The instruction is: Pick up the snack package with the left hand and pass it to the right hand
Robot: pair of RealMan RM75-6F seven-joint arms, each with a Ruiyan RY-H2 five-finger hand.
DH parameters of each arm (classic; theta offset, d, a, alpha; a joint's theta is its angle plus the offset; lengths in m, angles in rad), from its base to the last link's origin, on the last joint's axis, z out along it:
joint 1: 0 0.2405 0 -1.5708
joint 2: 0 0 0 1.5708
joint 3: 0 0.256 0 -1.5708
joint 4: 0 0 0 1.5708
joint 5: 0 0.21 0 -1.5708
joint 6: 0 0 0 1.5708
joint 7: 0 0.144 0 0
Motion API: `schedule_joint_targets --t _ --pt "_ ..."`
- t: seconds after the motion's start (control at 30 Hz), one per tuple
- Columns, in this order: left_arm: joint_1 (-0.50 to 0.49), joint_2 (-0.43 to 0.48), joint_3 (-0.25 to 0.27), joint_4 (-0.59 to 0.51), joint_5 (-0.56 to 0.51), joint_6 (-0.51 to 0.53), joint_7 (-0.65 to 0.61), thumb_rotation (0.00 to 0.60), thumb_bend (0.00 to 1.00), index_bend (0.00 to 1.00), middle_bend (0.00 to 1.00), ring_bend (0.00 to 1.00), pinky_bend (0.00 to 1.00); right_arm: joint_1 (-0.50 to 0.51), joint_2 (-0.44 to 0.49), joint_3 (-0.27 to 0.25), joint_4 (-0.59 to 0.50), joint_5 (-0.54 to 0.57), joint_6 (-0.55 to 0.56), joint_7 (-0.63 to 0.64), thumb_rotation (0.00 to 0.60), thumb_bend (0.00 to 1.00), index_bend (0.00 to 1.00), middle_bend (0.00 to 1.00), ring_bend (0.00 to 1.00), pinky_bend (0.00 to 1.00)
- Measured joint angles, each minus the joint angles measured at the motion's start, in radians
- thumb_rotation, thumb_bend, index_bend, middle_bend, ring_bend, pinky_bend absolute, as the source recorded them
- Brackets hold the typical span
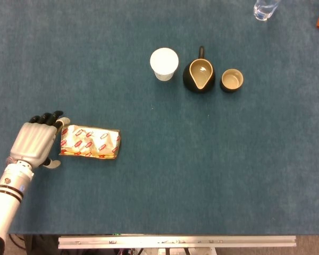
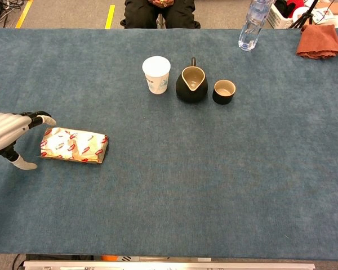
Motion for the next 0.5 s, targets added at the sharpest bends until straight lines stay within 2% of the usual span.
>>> schedule_joint_targets --t 0.17,0.5 --pt "-0.013 -0.034 -0.005 0.017 -0.016 0.001 0.018 0.6 0.08 0.27 0.15 0.13 0.19 -0.006 0.001 0.001 0.007 0.005 0.004 0.011 0.6 0.21 0.34 0.37 0.29 0.23" --pt "-0.039 -0.067 -0.012 0.029 -0.06 -0.009 0.049 0.6 0.09 0.27 0.16 0.13 0.19 -0.012 -0.001 -0.003 0.024 0.009 0.001 0.027 0.6 0.21 0.34 0.37 0.29 0.23"
